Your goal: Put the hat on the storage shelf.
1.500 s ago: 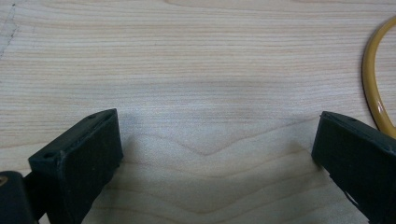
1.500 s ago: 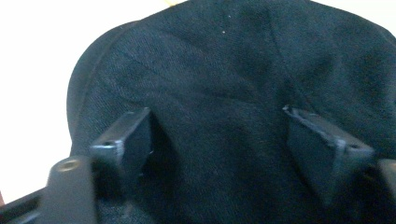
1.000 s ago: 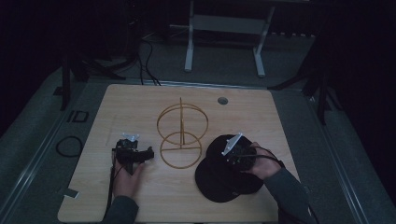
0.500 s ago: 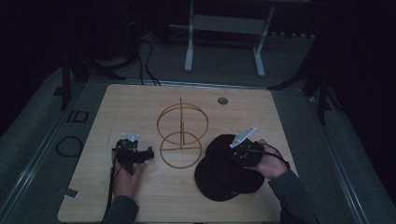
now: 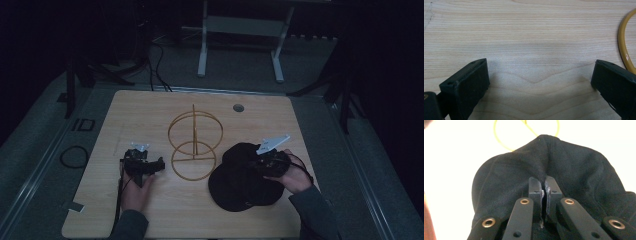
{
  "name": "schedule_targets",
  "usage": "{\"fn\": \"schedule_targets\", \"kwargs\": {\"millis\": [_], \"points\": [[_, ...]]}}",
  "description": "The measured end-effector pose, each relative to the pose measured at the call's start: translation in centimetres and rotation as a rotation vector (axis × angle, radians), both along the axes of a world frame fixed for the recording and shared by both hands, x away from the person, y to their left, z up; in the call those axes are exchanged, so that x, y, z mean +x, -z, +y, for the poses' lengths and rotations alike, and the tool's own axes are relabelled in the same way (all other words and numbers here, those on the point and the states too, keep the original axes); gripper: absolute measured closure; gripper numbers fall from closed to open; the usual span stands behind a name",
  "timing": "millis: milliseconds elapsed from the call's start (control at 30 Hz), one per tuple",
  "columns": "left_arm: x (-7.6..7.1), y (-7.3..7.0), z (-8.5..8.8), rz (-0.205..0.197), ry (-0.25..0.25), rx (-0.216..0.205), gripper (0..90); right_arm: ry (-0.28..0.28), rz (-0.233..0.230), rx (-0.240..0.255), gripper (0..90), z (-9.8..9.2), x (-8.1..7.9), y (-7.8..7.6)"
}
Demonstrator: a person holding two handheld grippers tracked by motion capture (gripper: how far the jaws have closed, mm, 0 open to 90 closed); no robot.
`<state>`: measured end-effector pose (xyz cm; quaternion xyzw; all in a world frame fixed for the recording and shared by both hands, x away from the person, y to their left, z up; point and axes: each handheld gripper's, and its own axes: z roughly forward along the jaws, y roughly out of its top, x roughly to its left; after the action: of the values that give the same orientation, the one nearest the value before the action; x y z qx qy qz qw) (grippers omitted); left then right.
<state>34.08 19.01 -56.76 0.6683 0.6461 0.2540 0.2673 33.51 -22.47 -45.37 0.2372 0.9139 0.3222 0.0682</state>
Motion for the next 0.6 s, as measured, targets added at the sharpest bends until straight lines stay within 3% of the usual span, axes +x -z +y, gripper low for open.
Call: {"fn": "schedule_targets", "kwargs": {"millis": [233, 600], "points": [[0.0, 0.0, 0.0, 0.0, 0.0, 0.0, 1.2, 0.015, 0.024, 0.062, 86.1, -0.9, 0.2, -0.5], [0.0, 0.0, 0.0, 0.0, 0.0, 0.001, 1.3, 0.038, 0.014, 0.17, 86.2, -2.9, 0.3, -1.9]]}}
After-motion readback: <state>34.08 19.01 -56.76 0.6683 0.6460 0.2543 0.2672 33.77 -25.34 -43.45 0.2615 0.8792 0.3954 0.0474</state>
